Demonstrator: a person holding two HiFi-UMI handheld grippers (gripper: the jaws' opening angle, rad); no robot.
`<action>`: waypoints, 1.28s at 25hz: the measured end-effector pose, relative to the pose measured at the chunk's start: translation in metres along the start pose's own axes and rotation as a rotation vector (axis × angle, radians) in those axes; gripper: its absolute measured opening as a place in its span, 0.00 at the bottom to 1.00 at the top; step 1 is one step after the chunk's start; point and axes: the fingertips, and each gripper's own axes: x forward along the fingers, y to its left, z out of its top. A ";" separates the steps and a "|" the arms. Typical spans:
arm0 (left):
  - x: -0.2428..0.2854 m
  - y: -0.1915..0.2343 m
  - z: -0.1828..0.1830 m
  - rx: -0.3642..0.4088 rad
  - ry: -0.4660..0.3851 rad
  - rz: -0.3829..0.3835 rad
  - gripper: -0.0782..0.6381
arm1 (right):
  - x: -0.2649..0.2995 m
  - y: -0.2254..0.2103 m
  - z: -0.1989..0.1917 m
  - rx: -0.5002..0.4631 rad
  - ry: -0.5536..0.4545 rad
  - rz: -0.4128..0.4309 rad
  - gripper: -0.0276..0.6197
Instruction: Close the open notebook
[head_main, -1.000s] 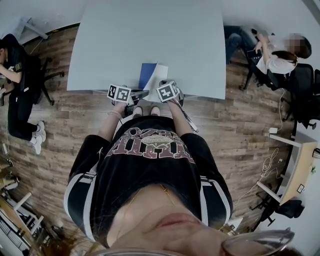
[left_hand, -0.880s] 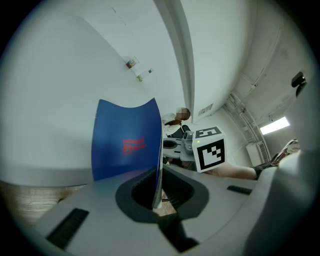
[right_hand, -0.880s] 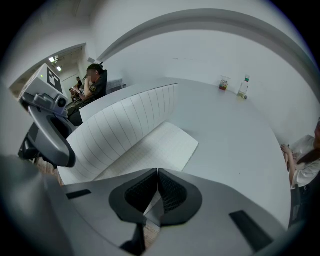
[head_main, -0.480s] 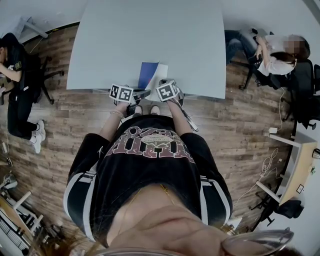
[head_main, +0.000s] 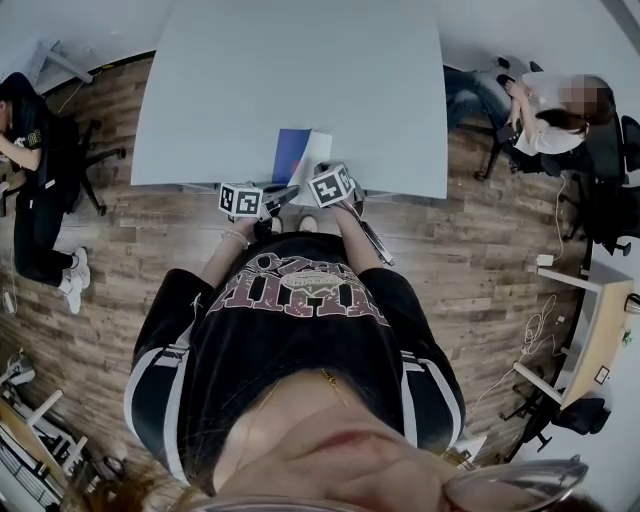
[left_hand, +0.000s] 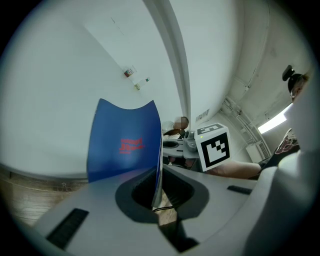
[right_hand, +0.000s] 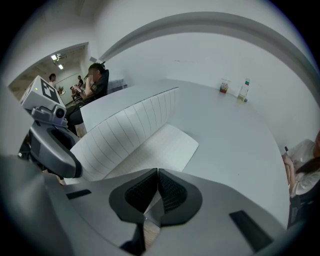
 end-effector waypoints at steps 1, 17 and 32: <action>0.000 -0.001 0.000 0.002 -0.006 0.002 0.18 | 0.000 0.000 0.000 -0.003 -0.002 -0.001 0.07; 0.001 0.000 0.002 0.000 -0.017 0.045 0.18 | 0.002 0.000 0.001 -0.028 -0.003 -0.004 0.07; -0.003 -0.001 0.001 -0.005 -0.035 0.062 0.18 | 0.001 0.002 0.001 -0.029 -0.006 0.000 0.07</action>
